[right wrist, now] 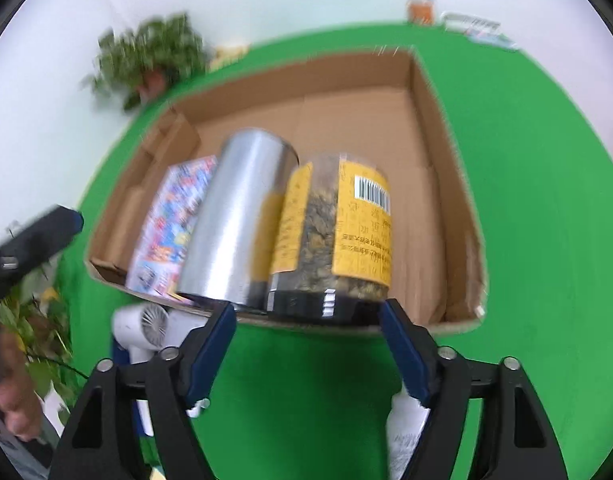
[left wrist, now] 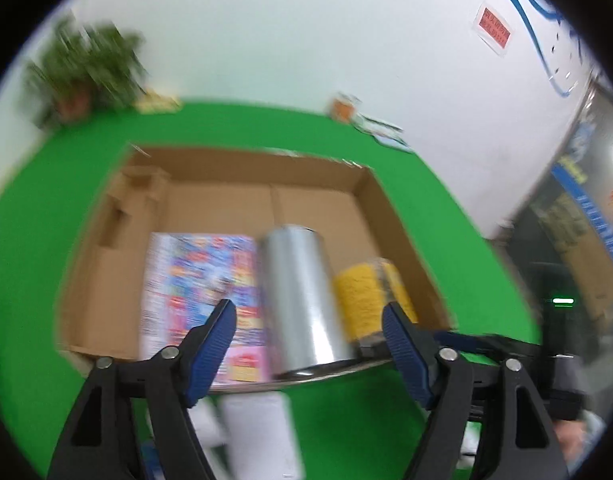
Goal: Organize rigid objects
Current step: 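Open both grippers and withdraw them from the jar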
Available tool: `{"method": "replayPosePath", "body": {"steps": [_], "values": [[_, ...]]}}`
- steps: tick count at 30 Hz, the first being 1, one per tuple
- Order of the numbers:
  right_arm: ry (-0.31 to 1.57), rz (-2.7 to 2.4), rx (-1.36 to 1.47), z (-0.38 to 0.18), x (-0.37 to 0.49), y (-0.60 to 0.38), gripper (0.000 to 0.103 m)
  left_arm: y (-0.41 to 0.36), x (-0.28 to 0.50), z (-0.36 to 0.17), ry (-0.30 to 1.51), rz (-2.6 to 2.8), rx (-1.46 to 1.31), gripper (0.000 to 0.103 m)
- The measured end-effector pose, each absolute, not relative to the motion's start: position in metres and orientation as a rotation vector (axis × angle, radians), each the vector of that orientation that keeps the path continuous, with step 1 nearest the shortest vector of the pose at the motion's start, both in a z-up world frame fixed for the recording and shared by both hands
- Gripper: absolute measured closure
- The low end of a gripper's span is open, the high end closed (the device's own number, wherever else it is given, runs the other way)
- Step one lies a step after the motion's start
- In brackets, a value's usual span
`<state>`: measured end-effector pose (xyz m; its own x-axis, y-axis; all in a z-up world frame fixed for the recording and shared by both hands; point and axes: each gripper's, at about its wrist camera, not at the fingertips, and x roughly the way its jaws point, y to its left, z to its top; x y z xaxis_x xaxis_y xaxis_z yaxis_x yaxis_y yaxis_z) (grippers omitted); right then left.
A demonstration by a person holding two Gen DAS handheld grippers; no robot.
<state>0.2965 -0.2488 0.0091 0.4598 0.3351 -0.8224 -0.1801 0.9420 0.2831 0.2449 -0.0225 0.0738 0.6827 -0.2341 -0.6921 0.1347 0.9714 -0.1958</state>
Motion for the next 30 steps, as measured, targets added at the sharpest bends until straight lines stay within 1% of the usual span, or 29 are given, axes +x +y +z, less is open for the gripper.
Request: {"method": "replayPosePath", "body": {"steps": [2, 3, 6, 11, 12, 13, 14, 15, 16, 17, 18, 19, 20, 21, 22, 23, 25, 30], "values": [[0.977, 0.294, 0.155, 0.016, 0.273, -0.249, 0.006, -0.025, 0.229, 0.073, 0.739, -0.109, -0.061, 0.021], [0.938, 0.276, 0.136, 0.018, 0.258, -0.248, 0.004, -0.025, 0.219, 0.071, 0.705, -0.071, -0.020, 0.021], [0.842, 0.216, 0.070, 0.018, 0.219, -0.240, 0.002, -0.033, 0.197, 0.061, 0.660, -0.016, 0.058, 0.021], [0.791, 0.172, 0.085, 0.009, 0.179, -0.237, 0.001, -0.041, 0.172, 0.046, 0.667, -0.013, 0.073, 0.021], [0.786, 0.171, 0.087, 0.009, 0.176, -0.241, 0.003, -0.042, 0.168, 0.044, 0.665, -0.021, 0.063, 0.021], [0.775, 0.175, 0.083, 0.008, 0.171, -0.241, 0.006, -0.042, 0.164, 0.044, 0.662, -0.033, 0.054, 0.029], [0.769, 0.177, 0.074, 0.008, 0.168, -0.242, 0.021, -0.042, 0.160, 0.043, 0.659, -0.050, 0.047, 0.043], [0.776, 0.181, 0.062, 0.007, 0.164, -0.241, 0.030, -0.042, 0.160, 0.043, 0.680, -0.074, 0.040, 0.082], [0.786, 0.188, 0.062, 0.005, 0.164, -0.241, 0.031, -0.044, 0.162, 0.041, 0.699, -0.079, 0.040, 0.099], [0.792, 0.195, 0.068, 0.005, 0.163, -0.243, 0.031, -0.044, 0.162, 0.040, 0.708, -0.072, 0.040, 0.099], [0.790, 0.196, 0.074, 0.005, 0.161, -0.243, 0.025, -0.045, 0.160, 0.041, 0.699, -0.067, 0.046, 0.099], [0.788, 0.195, 0.077, 0.006, 0.159, -0.244, 0.018, -0.048, 0.157, 0.042, 0.680, -0.059, 0.064, 0.094], [0.778, 0.186, 0.080, 0.007, 0.155, -0.244, 0.003, -0.049, 0.155, 0.042, 0.675, -0.049, 0.081, 0.084], [0.761, 0.178, 0.081, 0.009, 0.153, -0.245, 0.001, -0.052, 0.155, 0.042, 0.677, -0.026, 0.100, 0.042], [0.736, 0.174, 0.079, 0.012, 0.149, -0.245, 0.001, -0.052, 0.154, 0.042, 0.676, -0.012, 0.098, 0.004], [0.730, 0.177, 0.071, 0.013, 0.148, -0.246, 0.001, -0.051, 0.150, 0.043, 0.652, -0.008, 0.084, 0.000], [0.742, 0.199, 0.066, 0.015, 0.150, -0.247, 0.001, -0.051, 0.146, 0.043, 0.627, -0.022, 0.078, 0.001], [0.754, 0.163, 0.068, 0.013, 0.149, -0.260, 0.001, -0.060, 0.149, 0.038, 0.653, -0.041, 0.113, 0.001]]}}
